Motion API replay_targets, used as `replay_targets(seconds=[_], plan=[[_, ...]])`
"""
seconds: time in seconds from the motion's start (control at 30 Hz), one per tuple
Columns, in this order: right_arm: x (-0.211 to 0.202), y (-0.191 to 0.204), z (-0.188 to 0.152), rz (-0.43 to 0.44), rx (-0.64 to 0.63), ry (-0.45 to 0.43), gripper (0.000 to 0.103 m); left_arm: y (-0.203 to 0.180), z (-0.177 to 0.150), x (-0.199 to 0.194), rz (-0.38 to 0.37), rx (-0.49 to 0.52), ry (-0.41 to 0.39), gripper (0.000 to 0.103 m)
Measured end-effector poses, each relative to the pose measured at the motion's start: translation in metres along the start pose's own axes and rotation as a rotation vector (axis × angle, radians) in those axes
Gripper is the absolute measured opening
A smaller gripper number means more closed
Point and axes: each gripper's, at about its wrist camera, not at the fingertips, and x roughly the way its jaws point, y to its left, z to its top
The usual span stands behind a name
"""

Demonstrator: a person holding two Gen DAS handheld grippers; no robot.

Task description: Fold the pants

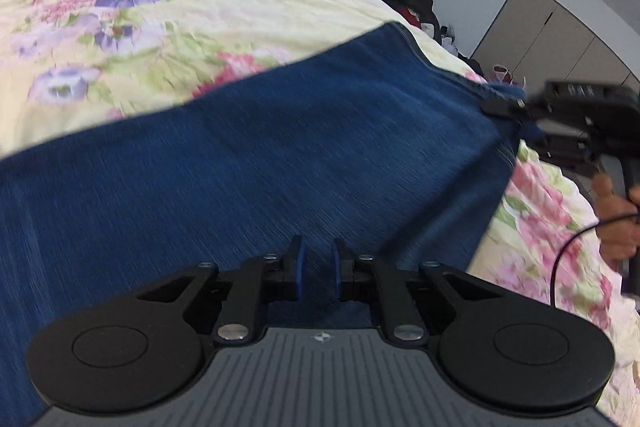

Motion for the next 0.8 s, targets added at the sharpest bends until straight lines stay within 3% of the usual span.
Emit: replay_targets(seconds=[0.23,0.3,0.37,0.53,0.8], plan=[[-0.004,0.010,-0.004,-0.019,-0.013,-0.005,0.017,-0.009,-0.012,0.000,-0.012,-0.030,0.032,0.014],[-0.007,0.013,-0.004,-0.016,-0.021,-0.011,0.017,-0.005,-0.012,-0.007,-0.051,-0.062,0.062,0.014],[-0.013,0.022,-0.005,-0.012,-0.051,-0.022,0.016,-0.003,-0.013,-0.024,-0.045,-0.036,0.046,0.014],[-0.038,0.072,-0.012,0.009,-0.189,-0.073,0.016,0.029,-0.014,-0.081,0.066,-0.015,-0.016,0.014],[-0.065,0.185,-0.051,0.092,-0.394,-0.104,0.016,0.126,-0.029,-0.179,0.304,-0.142,-0.087,0.014]])
